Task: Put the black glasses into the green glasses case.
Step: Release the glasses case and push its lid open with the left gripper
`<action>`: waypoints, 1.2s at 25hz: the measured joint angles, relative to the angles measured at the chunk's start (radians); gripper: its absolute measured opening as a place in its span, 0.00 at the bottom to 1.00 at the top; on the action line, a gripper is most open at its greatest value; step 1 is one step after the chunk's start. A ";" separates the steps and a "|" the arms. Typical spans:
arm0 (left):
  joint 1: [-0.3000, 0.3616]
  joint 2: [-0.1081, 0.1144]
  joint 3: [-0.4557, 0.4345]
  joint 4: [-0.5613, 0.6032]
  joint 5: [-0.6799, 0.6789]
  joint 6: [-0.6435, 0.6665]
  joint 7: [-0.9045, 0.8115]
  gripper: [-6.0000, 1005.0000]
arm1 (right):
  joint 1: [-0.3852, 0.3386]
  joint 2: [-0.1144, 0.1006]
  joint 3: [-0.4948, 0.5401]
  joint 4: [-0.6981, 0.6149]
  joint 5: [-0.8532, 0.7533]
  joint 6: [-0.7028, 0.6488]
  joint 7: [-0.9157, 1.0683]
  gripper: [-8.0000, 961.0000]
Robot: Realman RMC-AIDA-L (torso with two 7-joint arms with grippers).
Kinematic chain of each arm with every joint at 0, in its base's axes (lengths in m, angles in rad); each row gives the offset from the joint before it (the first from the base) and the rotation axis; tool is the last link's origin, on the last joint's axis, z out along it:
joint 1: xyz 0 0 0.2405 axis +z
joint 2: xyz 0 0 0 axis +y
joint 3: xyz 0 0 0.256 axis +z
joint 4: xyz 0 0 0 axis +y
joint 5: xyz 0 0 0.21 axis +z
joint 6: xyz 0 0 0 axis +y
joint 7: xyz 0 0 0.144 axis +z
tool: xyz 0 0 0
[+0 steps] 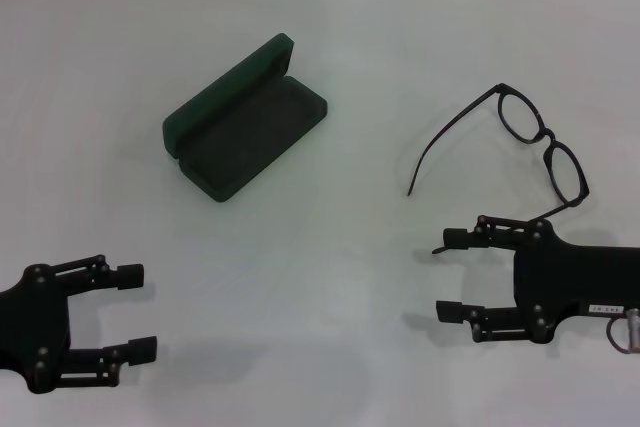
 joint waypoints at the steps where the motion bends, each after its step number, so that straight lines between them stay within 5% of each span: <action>1: 0.000 0.000 0.000 0.000 0.000 0.000 0.001 0.84 | 0.000 0.000 0.000 0.000 0.000 0.000 0.000 0.80; 14: -0.004 -0.005 -0.003 0.000 0.000 -0.003 0.001 0.84 | 0.004 0.001 0.003 0.000 0.000 0.001 -0.001 0.80; 18: -0.019 -0.024 -0.077 -0.006 -0.007 -0.004 -0.084 0.84 | 0.003 0.003 0.004 0.000 0.000 0.001 -0.001 0.80; 25: -0.117 -0.049 -0.155 -0.036 0.022 -0.085 -0.343 0.84 | 0.002 0.010 0.002 0.000 0.000 -0.001 -0.002 0.80; 30: -0.215 -0.031 -0.155 -0.027 0.067 -0.215 -0.550 0.84 | -0.001 0.011 -0.001 0.002 0.000 -0.011 -0.001 0.80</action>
